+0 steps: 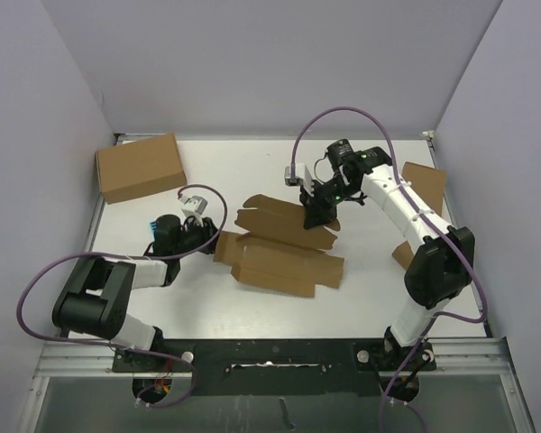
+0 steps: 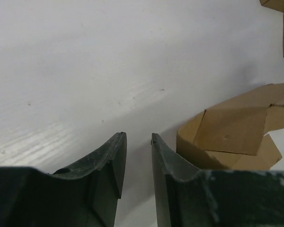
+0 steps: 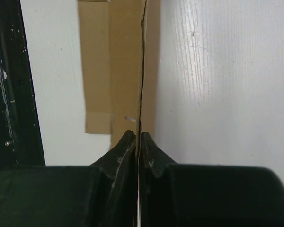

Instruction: Fold the paper box

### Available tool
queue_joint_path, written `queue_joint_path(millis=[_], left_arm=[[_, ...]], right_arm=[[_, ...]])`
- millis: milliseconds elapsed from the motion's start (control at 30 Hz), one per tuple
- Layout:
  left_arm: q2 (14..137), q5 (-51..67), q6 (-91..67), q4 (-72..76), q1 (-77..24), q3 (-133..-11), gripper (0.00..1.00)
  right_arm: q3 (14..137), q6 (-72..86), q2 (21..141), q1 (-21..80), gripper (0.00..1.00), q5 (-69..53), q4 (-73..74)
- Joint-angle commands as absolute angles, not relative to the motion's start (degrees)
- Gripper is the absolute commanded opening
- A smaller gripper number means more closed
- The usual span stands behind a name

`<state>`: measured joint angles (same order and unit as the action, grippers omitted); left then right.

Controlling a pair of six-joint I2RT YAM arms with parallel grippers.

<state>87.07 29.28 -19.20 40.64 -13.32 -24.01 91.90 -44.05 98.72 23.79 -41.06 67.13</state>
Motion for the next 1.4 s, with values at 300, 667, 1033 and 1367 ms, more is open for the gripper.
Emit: queue_joint_path(millis=[300, 667, 1033, 1367], left_arm=[[66.38, 17.94, -27.78, 28.82, -12.17, -19.37, 0.48], [71.55, 25.7, -29.51, 33.22, -7.51, -26.04, 0.49], [80.43, 28.31, -27.69, 39.99, -7.11, -27.3, 0.48], [88.31, 36.63, -25.84, 49.43, -7.47, -27.43, 0.47]], right_arm=[[99.54, -51.67, 98.5, 23.9, 0.0, -38.57, 71.54], [110.35, -64.62, 99.14, 22.41, 0.0, -21.34, 70.5], [96.43, -70.27, 94.88, 22.92, 0.0, -15.57, 59.22], [98.15, -68.62, 93.55, 22.63, 0.0, -19.7, 65.89]])
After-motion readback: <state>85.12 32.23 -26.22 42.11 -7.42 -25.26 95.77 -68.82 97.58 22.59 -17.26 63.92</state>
